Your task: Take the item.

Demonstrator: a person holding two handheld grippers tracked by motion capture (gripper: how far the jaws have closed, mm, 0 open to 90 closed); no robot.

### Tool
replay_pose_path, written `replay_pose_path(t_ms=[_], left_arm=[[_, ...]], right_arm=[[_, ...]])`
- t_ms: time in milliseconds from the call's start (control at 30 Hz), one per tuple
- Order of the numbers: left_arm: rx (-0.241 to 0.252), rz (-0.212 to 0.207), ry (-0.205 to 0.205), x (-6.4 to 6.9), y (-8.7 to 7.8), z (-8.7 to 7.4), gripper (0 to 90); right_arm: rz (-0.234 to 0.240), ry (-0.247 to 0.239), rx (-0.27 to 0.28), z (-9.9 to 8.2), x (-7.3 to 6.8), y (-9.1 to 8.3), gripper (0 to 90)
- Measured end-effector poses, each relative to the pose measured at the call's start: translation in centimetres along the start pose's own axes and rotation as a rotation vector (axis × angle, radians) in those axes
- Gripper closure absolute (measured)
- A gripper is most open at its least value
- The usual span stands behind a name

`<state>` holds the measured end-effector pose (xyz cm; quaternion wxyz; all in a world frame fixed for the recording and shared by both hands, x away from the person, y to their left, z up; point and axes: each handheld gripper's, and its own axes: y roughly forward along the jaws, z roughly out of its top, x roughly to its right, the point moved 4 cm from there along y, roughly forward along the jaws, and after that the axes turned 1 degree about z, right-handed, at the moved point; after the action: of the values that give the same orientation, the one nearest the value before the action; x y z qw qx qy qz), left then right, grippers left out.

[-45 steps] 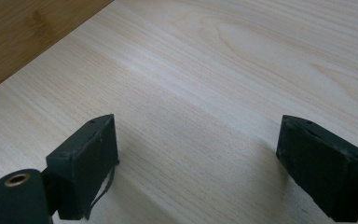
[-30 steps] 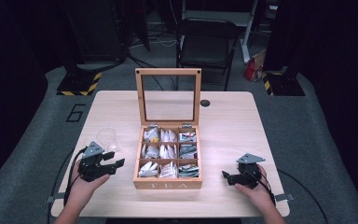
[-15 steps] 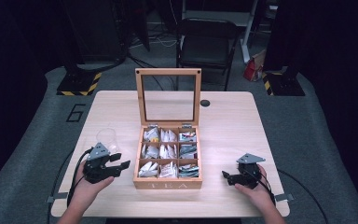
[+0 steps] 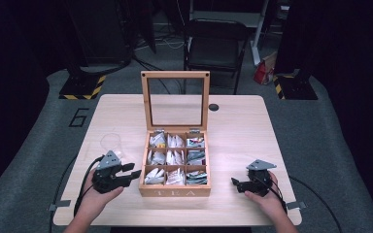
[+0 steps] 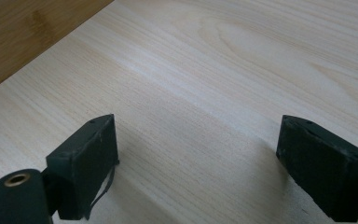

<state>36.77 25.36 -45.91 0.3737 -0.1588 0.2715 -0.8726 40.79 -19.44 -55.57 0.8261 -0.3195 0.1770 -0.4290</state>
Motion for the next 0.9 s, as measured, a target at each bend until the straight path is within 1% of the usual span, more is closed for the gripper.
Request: replay_pose_path(t_ms=[33,167,233,333,367,433,500,533,633,700,733,900], left_arm=[[0.007,0.000,0.005,0.1,0.1,0.0,57.4],[0.001,-0.016,0.009,0.5,0.1,0.1,58.0],[0.003,-0.029,0.019,0.9,0.3,0.2,58.8],[0.000,-0.034,0.029,1.3,0.4,0.2,59.1],[-0.005,-0.041,0.034,1.3,0.4,0.2,59.6],[-0.003,-0.042,0.032,1.5,0.5,0.2,60.3],[-0.006,-0.051,0.040,1.7,0.7,0.2,60.9],[-0.006,-0.057,0.035,1.8,0.7,0.2,61.0],[-0.005,-0.067,0.037,2.1,0.9,0.2,61.5],[0.000,-0.068,0.039,2.2,1.0,0.2,61.8],[-0.003,-0.081,0.042,2.3,1.0,0.2,62.1],[0.002,-0.098,0.058,2.8,1.4,0.3,63.6]], right_arm=[[0.000,0.000,0.000,0.0,0.0,0.0,11.7],[0.000,0.000,0.000,0.0,0.0,0.0,11.7],[0.000,0.000,0.000,0.0,0.0,0.0,11.7],[0.000,0.000,0.000,0.0,0.0,0.0,11.7],[0.000,0.000,0.000,0.0,0.0,0.0,11.7],[0.000,0.000,0.000,0.0,0.0,0.0,11.7],[0.000,0.000,0.000,0.0,0.0,0.0,11.7],[0.000,0.000,0.000,0.0,0.0,0.0,11.7],[0.000,0.000,0.000,0.0,0.0,0.0,11.7],[0.000,0.000,0.000,0.0,0.0,0.0,11.7],[0.000,0.000,0.000,0.0,0.0,0.0,11.7],[0.000,0.000,0.000,0.0,0.0,0.0,11.7]])
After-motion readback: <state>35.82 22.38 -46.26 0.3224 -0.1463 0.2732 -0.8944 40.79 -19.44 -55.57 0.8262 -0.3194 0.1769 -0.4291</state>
